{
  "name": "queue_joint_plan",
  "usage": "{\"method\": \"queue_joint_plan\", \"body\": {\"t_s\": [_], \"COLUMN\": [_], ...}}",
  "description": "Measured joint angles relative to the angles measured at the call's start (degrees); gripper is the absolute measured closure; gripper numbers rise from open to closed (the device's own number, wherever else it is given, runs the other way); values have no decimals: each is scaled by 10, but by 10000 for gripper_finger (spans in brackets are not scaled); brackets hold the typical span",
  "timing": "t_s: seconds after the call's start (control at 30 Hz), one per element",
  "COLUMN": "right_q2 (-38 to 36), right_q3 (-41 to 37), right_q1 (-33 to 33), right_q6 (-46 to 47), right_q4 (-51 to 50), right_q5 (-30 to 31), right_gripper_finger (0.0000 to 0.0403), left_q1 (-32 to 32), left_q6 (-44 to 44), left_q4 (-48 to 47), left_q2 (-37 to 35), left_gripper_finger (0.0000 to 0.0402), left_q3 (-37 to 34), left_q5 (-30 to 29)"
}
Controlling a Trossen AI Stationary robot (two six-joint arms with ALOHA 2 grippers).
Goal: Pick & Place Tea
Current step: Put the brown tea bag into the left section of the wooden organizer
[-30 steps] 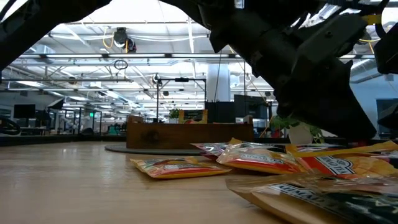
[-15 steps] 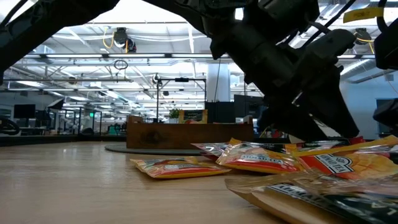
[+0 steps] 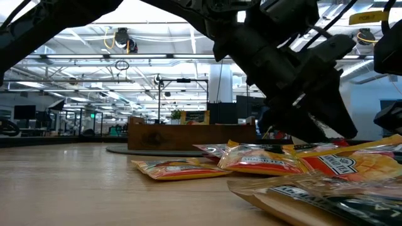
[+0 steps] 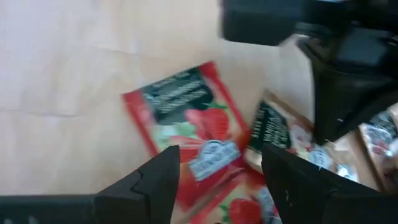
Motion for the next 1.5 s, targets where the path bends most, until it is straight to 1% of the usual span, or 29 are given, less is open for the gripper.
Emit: {"method": "queue_joint_plan", "body": {"t_s": [0.17, 0.27, 0.37, 0.5, 0.9, 1.1, 1.17, 1.23, 1.3, 1.43, 1.47, 1.5], "right_q2": [0, 0, 0, 0, 0, 0, 0, 0, 0, 0, 0, 0], "right_q3": [-1, -1, -1, -1, -1, -1, -1, -1, -1, -1, -1, -1], "right_q1": [0, 0, -1, 0, 0, 0, 0, 0, 0, 0, 0, 0], "right_q6": [-19, -27, -27, -31, -27, -27, -27, -27, -27, -27, -27, -27], "right_q4": [-4, -5, -9, -9, -12, -11, -11, -11, -11, -11, -11, -12], "right_q5": [29, 32, 42, 44, 44, 45, 45, 45, 45, 50, 50, 51], "right_gripper_finger": [403, 403, 403, 403, 403, 403, 403, 403, 403, 403, 403, 403], "left_q1": [4, 3, 3, 4, -17, -22, -22, -22, -22, -22, -22, -22], "left_q6": [-9, -14, -26, -29, 7, 26, 34, 40, 42, 64, 68, 70], "left_q4": [12, 19, 44, 51, 40, 57, 63, 72, 81, 86, 86, 86], "left_q2": [2, 3, 1, 1, 2, 3, 4, 4, 5, 5, 5, 5], "left_gripper_finger": [174, 174, 174, 174, 174, 177, 193, 224, 268, 373, 386, 390], "left_q3": [-11, -26, -49, -51, -51, -52, -52, -52, -53, -53, -53, -53], "left_q5": [-5, -4, 7, 28, 45, 44, 36, 31, 30, 33, 33, 33]}}
